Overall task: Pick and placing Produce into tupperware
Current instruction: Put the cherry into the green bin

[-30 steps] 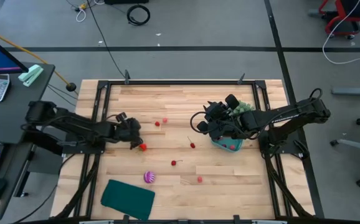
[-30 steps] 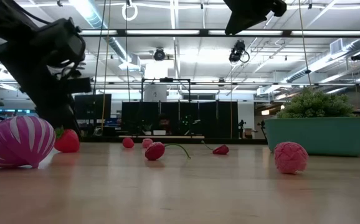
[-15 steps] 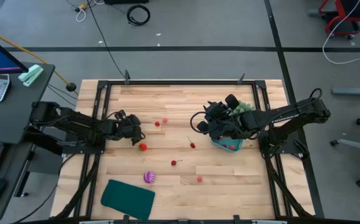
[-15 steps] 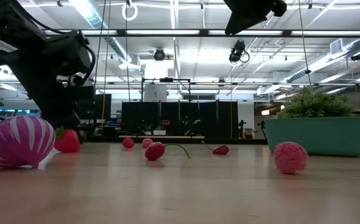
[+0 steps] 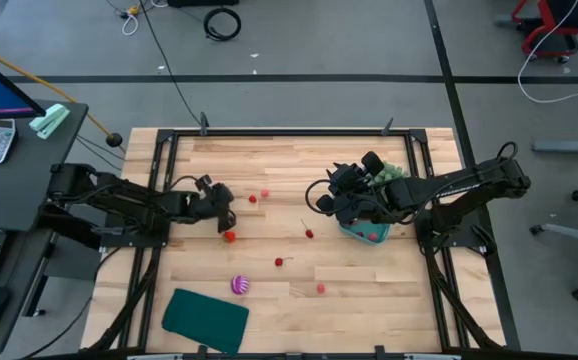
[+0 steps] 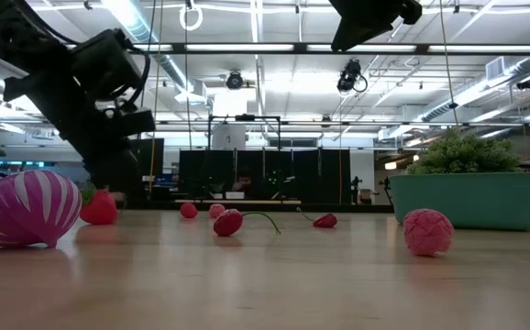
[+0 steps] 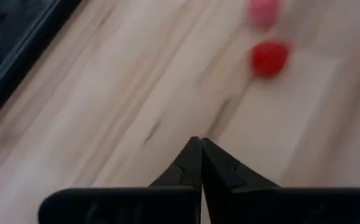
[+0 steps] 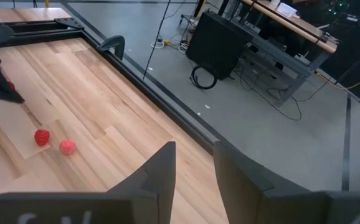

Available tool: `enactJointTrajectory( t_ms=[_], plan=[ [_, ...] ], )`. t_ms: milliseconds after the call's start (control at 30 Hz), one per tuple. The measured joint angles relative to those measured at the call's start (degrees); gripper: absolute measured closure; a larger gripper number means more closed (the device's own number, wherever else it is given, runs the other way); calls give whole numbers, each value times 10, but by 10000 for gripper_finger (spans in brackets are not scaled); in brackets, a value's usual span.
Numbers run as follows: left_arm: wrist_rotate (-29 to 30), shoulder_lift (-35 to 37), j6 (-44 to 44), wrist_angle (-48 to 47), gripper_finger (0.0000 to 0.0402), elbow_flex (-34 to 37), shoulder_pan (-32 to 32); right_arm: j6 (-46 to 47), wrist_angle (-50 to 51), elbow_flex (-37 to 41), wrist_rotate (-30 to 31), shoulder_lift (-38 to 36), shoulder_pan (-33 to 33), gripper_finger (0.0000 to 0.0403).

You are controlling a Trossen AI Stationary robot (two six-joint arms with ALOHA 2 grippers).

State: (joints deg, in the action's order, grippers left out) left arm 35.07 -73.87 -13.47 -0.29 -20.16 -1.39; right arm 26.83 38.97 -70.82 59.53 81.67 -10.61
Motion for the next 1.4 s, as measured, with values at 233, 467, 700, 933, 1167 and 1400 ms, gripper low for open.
enactJointTrajectory(
  t_ms=[233, 467, 700, 933, 1167, 1400],
  plan=[
    [-40, 0, 52, -47, 376, 0, -1, 0, 0, 0, 0, 0, 0, 286],
    [-40, 0, 80, -55, 290, 0, -1, 0, 0, 0, 0, 0, 0, 286],
    [-39, 0, 109, -56, 208, 0, -23, 0, 0, 0, 0, 0, 0, 286],
    [-69, 1, 46, -87, 210, -2, -86, 1, 0, 0, 0, 0, 0, 286],
    [-102, 1, 50, -82, 252, -2, -126, 0, 0, 0, 0, 0, 0, 286],
    [-162, 1, 47, -81, 315, -2, -169, 0, 0, 0, 0, 0, 0, 286]
  ],
)
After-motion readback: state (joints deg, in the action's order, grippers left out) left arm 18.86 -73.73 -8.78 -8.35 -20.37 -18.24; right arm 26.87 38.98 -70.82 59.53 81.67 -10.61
